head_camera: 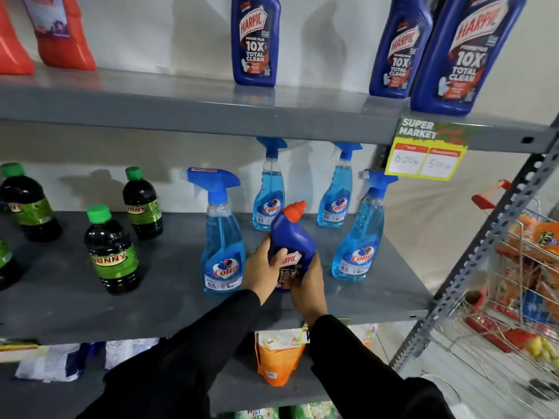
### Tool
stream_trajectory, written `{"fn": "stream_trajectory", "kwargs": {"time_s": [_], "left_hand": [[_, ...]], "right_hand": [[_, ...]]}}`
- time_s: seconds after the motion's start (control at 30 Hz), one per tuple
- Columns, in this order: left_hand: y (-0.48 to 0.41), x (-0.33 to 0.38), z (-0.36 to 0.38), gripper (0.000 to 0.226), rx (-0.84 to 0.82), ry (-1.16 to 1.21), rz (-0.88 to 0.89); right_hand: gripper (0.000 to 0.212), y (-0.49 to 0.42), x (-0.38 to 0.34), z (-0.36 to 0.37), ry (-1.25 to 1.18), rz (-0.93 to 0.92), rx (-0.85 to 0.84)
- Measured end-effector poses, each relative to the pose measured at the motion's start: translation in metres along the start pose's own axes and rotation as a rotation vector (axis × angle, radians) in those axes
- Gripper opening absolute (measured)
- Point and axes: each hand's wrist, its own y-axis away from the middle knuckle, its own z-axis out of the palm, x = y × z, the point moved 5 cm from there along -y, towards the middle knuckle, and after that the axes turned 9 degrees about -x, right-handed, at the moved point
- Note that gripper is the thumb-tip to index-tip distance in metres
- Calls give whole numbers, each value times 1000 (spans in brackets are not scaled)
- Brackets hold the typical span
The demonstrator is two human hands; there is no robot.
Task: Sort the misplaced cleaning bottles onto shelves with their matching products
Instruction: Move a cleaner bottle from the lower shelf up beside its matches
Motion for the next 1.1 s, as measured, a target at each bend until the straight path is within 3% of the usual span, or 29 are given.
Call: {"fn": "stream_trajectory", "kwargs": {"time_s": [0.23,0.37,0.5,0.6,0.67,0.8,0.93,1.1], "left_hand": [[37,31,-15,44,127,22,154],[58,89,-39,44,316,121,304],[72,164,-83,26,458,325,468],[77,225,-123,28,426,252,640],[70,259,-148,35,320,204,689],[34,299,-185,51,132,177,655],[-6,298,-202,55,129,167,548],[-46,287,-210,55,168,171,482]], "right_hand": [[62,37,-28,-21,16,-132,-3],[76,56,-73,-35,76,-355,123],[74,73,-149,-55,27,-644,283],[70,75,-209,-74,-67,-807,328],[70,70,-248,-87,-114,-861,302],[69,43,-309,-101,-130,-844,219],[61,4,-333,-93,-98,-700,82],[48,-30,-346,-82,-50,-626,54]]}}
